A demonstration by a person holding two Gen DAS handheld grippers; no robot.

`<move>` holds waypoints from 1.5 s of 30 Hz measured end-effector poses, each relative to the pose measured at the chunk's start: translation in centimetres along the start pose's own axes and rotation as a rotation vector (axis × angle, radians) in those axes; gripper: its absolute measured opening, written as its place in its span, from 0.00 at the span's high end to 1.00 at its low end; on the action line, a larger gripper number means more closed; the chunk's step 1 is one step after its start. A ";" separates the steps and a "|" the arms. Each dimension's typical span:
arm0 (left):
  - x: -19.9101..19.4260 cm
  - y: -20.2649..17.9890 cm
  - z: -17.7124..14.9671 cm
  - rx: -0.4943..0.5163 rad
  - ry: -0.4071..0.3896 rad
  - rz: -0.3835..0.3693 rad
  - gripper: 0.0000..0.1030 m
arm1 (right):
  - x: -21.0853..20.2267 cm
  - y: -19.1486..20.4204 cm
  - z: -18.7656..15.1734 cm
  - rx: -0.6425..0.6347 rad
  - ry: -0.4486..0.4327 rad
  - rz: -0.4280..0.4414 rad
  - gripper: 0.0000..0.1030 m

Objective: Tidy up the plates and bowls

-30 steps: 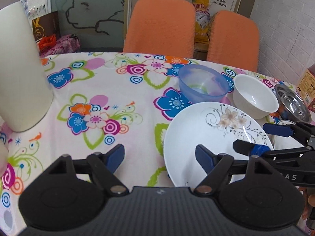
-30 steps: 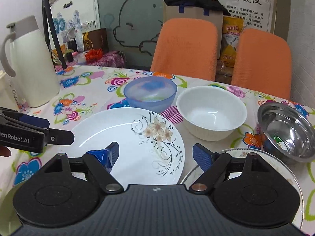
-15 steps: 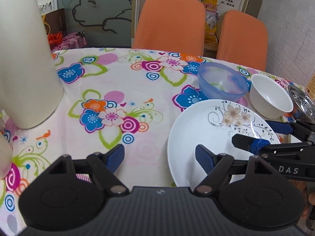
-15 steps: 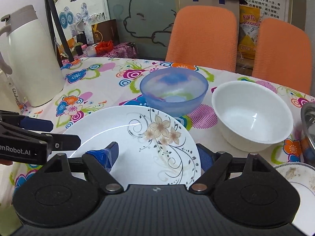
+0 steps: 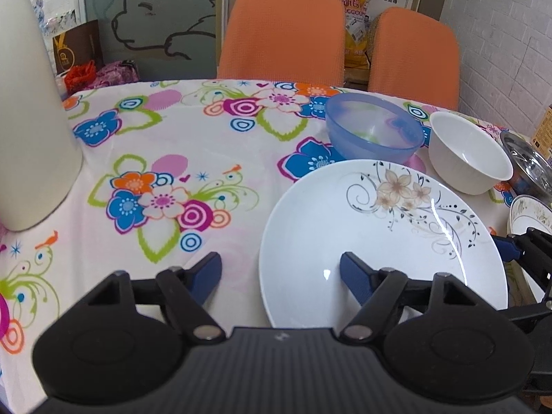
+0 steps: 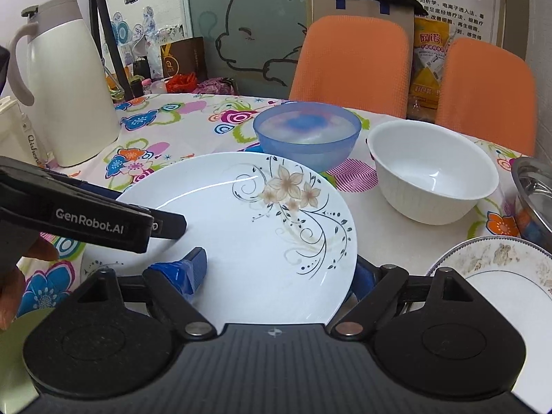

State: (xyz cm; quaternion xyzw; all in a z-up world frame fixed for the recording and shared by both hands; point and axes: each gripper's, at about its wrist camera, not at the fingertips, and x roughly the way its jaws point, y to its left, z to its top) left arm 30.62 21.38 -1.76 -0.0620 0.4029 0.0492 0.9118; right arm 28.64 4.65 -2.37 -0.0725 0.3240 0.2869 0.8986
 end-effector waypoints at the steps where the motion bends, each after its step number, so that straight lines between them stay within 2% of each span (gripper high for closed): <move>1: -0.1 -0.1 0.0 0.001 -0.005 0.000 0.29 | -0.1 0.1 -0.1 0.000 -0.008 -0.005 0.31; 2: -0.1 -0.2 -0.1 0.000 -0.010 -0.004 0.32 | -0.1 0.2 -0.2 0.002 -0.013 -0.010 0.30; 4: -0.5 -0.7 -0.2 -0.002 -0.019 -0.020 0.49 | -0.1 0.2 -0.3 -0.001 -0.026 -0.009 0.29; 6: -0.5 -1.3 -0.1 -0.007 -0.017 0.008 0.51 | -0.2 0.2 -0.4 -0.004 -0.039 -0.014 0.34; 9: -1.3 -1.6 0.9 -0.019 -0.016 0.009 0.68 | -0.1 0.0 0.0 0.010 -0.027 -0.020 0.38; 14: -6.0 -2.4 2.4 0.004 -0.090 0.007 0.68 | -2.8 0.1 1.5 0.049 -0.089 -0.012 0.38; 17: -8.9 -2.3 1.7 -0.005 -0.110 -0.010 0.68 | -5.7 1.0 2.2 0.050 -0.139 -0.015 0.37; 20: -11.4 -2.1 -0.5 -0.008 -0.117 -0.013 0.68 | -8.4 2.6 1.4 0.024 -0.150 -0.022 0.37; 25: -13.9 -1.4 -6.1 -0.032 -0.077 -0.006 0.68 | -11.4 5.2 -2.3 0.036 -0.117 0.006 0.37; 32: -15.0 -0.9 -11.8 -0.060 -0.039 -0.013 0.68 | -13.1 7.4 -6.6 0.086 -0.074 0.022 0.37; 38: -14.0 -0.9 -13.0 -0.042 -0.055 0.023 0.68 | -12.4 8.1 -8.5 0.093 -0.069 0.018 0.37; 41: -13.1 -0.3 -13.7 -0.063 -0.061 -0.001 0.67 | -11.7 8.2 -9.2 0.105 -0.058 0.024 0.37; 45: -13.2 -0.4 -13.8 -0.061 -0.083 -0.011 0.67 | -11.7 8.0 -9.5 0.117 -0.090 0.030 0.37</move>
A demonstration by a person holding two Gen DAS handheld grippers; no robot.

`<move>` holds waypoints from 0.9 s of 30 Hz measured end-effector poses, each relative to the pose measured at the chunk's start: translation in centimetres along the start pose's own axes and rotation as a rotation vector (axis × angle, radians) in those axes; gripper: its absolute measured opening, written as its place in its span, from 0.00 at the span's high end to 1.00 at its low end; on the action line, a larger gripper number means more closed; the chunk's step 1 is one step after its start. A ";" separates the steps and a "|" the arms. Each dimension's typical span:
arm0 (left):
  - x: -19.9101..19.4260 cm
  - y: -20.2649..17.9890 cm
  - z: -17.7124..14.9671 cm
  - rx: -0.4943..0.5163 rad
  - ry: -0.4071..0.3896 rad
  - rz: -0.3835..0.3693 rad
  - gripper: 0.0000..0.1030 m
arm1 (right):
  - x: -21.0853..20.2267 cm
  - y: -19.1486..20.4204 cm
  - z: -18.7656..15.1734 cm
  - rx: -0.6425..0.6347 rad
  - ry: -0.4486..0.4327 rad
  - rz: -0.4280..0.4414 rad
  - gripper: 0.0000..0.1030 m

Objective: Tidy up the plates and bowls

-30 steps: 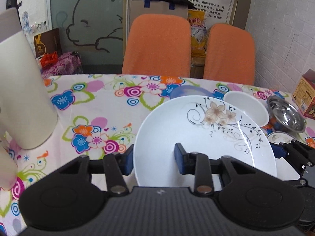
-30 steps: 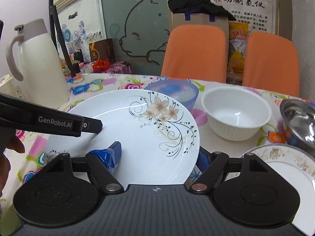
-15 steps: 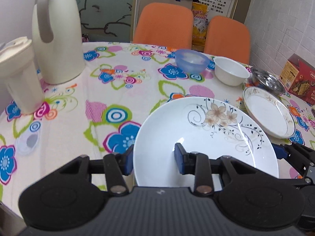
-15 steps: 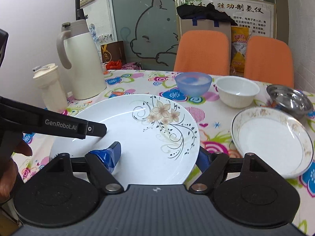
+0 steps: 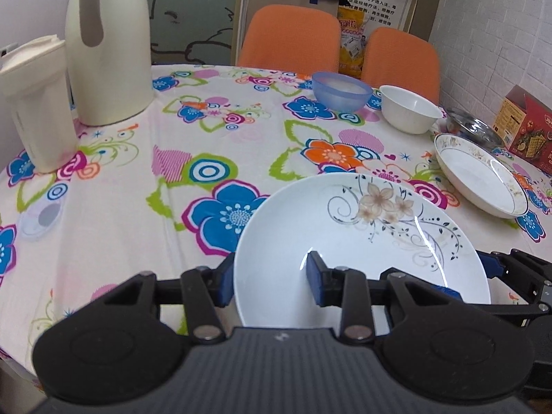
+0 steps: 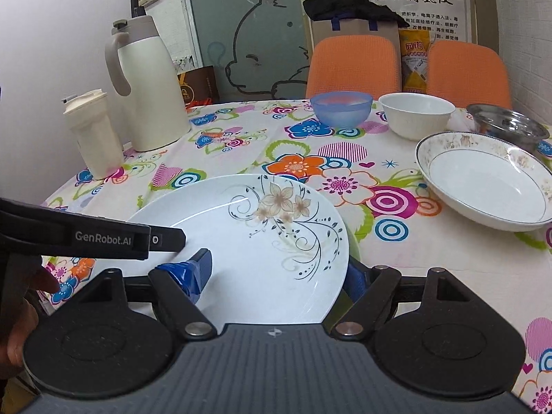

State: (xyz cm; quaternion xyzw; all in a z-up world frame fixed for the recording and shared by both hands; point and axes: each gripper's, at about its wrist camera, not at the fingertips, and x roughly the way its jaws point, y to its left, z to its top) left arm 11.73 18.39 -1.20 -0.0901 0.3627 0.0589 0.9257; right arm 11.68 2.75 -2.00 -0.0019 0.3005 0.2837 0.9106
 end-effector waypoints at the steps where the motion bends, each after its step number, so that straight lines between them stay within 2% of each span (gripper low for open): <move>1: -0.2 0.2 0.1 -0.009 -0.011 -0.005 0.63 | 0.0 -0.1 0.1 0.009 -0.003 0.005 0.37; 2: -0.6 0.5 0.2 -0.021 -0.032 -0.006 0.57 | -0.1 -0.4 0.1 0.025 -0.008 0.013 0.37; 3: -1.3 0.8 0.6 -0.038 -0.064 -0.004 0.42 | -0.3 -0.6 0.1 0.047 -0.017 0.018 0.37; 4: -1.9 1.1 0.9 -0.050 -0.095 -0.009 0.38 | -0.6 -0.8 0.0 0.070 -0.040 0.017 0.37; 7: -3.3 1.5 2.3 -0.056 -0.149 -0.012 0.38 | -1.9 -1.2 0.5 0.091 -0.116 -0.003 0.36; 10: -3.6 0.9 3.4 -0.029 -0.162 0.010 0.38 | -3.2 -1.7 1.4 0.101 -0.168 -0.021 0.36; 12: -3.3 0.1 3.7 -0.005 -0.159 0.025 0.38 | -3.5 -2.1 1.7 0.098 -0.158 -0.030 0.35; 15: -2.6 -1.0 3.6 0.018 -0.134 0.008 0.37 | -3.7 -3.2 1.3 0.110 -0.135 -0.048 0.35; 19: -2.0 -2.8 3.3 0.054 -0.114 -0.015 0.37 | -3.9 -5.1 0.6 0.167 -0.108 -0.062 0.35; 27: -1.4 -6.1 4.0 0.118 -0.112 -0.006 0.36 | -4.5 -8.9 -0.5 0.258 -0.087 -0.102 0.35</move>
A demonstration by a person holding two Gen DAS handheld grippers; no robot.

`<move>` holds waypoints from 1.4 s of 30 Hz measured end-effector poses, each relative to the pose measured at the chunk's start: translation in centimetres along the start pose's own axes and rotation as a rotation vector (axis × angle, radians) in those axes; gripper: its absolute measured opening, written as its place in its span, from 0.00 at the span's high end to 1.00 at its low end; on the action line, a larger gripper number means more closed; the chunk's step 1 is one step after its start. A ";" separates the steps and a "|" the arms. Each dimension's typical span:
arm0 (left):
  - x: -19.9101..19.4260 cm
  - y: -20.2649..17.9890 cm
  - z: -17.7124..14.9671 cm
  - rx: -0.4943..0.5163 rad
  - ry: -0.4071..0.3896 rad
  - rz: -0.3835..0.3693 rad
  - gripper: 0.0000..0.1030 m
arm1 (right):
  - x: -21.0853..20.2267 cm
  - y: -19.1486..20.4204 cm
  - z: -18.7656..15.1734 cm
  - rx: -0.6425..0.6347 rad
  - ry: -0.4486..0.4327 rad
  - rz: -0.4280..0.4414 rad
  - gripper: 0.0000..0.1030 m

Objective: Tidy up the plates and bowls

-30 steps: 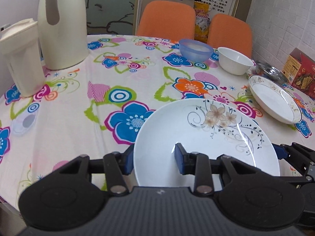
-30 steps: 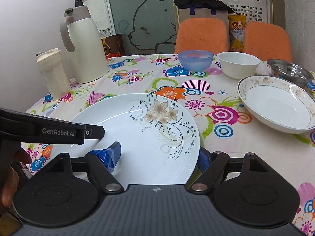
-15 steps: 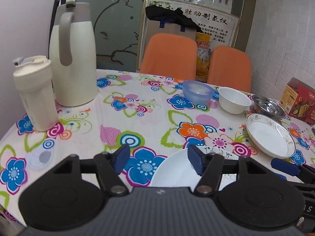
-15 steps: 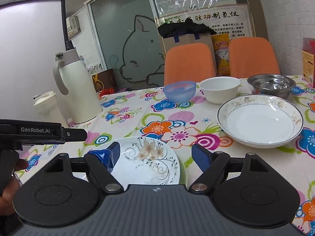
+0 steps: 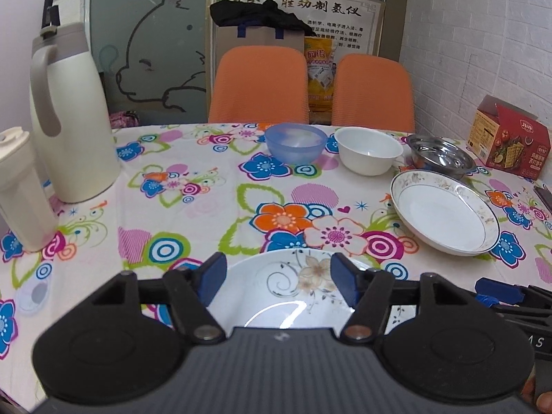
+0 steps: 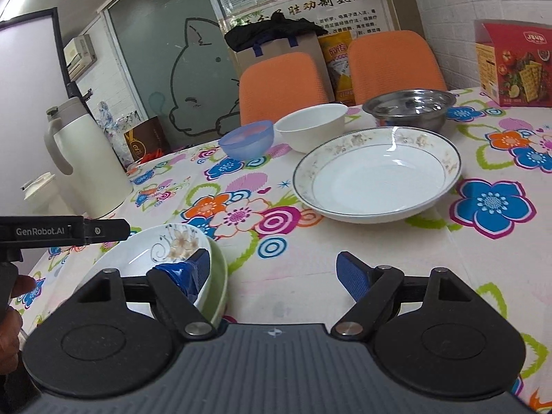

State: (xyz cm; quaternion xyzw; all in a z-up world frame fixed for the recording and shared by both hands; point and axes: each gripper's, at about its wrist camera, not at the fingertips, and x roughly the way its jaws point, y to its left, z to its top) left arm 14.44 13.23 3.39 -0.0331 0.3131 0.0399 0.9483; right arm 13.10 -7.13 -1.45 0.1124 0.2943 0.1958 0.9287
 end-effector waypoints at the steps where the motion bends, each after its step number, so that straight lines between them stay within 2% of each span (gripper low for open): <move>1: 0.1 -0.3 0.2 0.003 0.000 0.001 0.35 | 0.0 -0.4 0.1 0.007 0.004 -0.002 0.35; 8: 1.7 -2.7 1.9 0.041 0.021 0.008 0.35 | -0.3 -3.1 1.6 0.023 -0.007 -0.012 0.35; 18: 4.2 -5.8 4.0 0.118 0.054 0.025 0.33 | -1.4 -8.1 3.4 0.118 -0.074 -0.066 0.35; 21: 5.4 -6.8 4.8 0.133 0.079 0.001 0.32 | -1.5 -9.3 4.4 0.105 -0.089 -0.085 0.35; 24: 7.1 -7.9 6.4 0.152 0.111 -0.057 0.32 | -0.9 -10.2 5.9 0.068 -0.100 -0.106 0.35; 29: 10.6 -10.0 8.0 0.144 0.194 -0.180 0.32 | 1.3 -11.1 8.1 0.003 -0.063 -0.138 0.34; 36: 15.9 -12.2 8.1 0.132 0.305 -0.217 0.32 | 5.0 -11.6 8.4 -0.031 0.050 -0.154 0.34; 42: 17.5 -13.2 8.1 0.148 0.322 -0.217 0.32 | 6.1 -11.4 8.6 -0.054 0.081 -0.156 0.34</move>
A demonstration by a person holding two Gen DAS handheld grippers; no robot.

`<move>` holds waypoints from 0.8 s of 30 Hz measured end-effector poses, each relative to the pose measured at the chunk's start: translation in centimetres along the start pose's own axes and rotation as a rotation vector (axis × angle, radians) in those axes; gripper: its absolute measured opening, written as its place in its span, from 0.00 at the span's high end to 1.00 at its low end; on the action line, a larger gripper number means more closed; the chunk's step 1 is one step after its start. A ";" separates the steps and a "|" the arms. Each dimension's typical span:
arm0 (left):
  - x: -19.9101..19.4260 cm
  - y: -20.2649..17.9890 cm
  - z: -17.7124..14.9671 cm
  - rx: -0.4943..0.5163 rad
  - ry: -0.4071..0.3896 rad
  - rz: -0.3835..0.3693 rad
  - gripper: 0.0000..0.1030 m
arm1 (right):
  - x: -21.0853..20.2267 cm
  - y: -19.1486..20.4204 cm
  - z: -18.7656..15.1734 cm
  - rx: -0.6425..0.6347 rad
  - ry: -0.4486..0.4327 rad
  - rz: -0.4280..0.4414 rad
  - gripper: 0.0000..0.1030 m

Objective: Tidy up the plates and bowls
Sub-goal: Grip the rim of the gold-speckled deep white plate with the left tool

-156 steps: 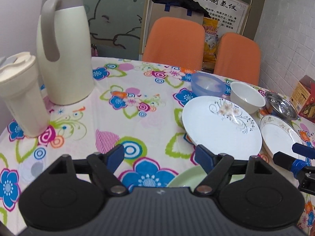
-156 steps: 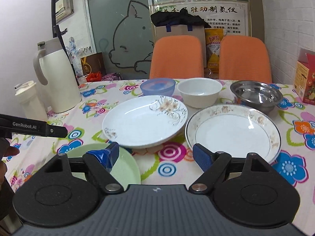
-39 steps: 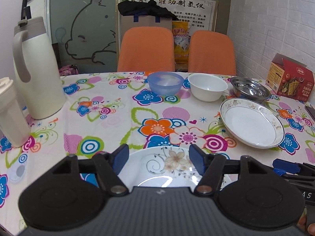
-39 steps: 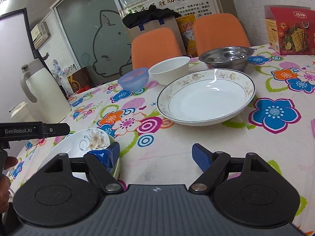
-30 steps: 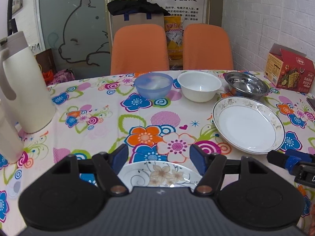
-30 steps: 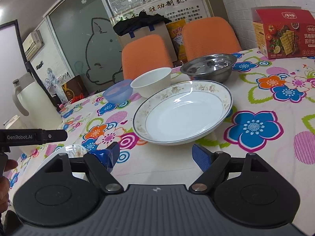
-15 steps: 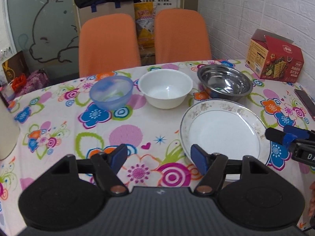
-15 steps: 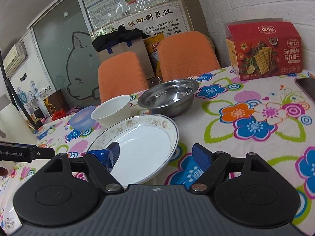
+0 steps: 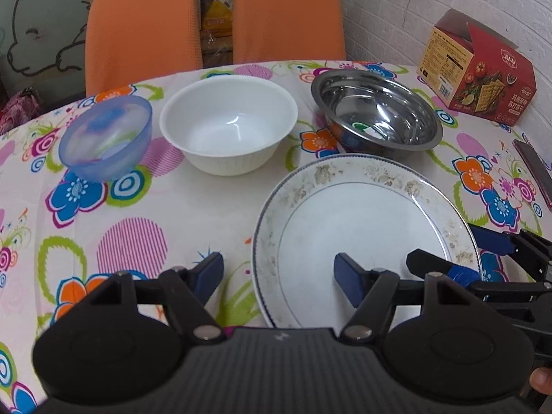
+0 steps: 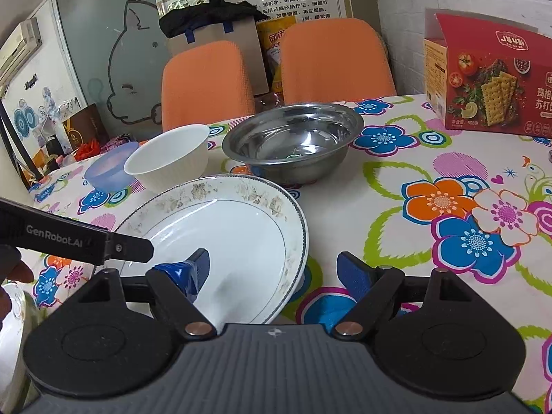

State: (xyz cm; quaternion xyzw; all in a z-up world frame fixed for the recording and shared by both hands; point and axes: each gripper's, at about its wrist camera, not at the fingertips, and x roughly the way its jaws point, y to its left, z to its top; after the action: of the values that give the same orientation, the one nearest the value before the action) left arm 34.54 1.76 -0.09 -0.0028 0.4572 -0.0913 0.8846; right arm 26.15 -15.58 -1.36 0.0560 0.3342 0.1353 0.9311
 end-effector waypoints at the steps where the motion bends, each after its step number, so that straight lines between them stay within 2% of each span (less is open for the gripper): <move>1: 0.2 0.0 0.1 0.002 0.002 -0.001 0.32 | 0.2 0.1 0.0 -0.003 0.006 0.001 0.34; 11: 1.3 -0.2 0.1 0.007 0.001 -0.003 0.32 | 1.1 1.0 0.0 -0.057 0.015 -0.016 0.32; 15: 1.3 -0.3 0.0 0.008 -0.010 -0.008 0.32 | 1.4 2.0 -0.4 -0.123 0.010 -0.057 0.31; 24: 1.4 -0.7 -0.2 0.016 -0.029 -0.010 0.32 | 1.6 2.5 -0.6 -0.110 -0.008 -0.073 0.30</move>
State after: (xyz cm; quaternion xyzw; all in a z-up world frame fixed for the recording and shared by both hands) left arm 35.02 0.89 -1.26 0.0005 0.4435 -0.0994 0.8907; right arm 26.43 -12.69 -2.28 -0.0070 0.3244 0.1190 0.9384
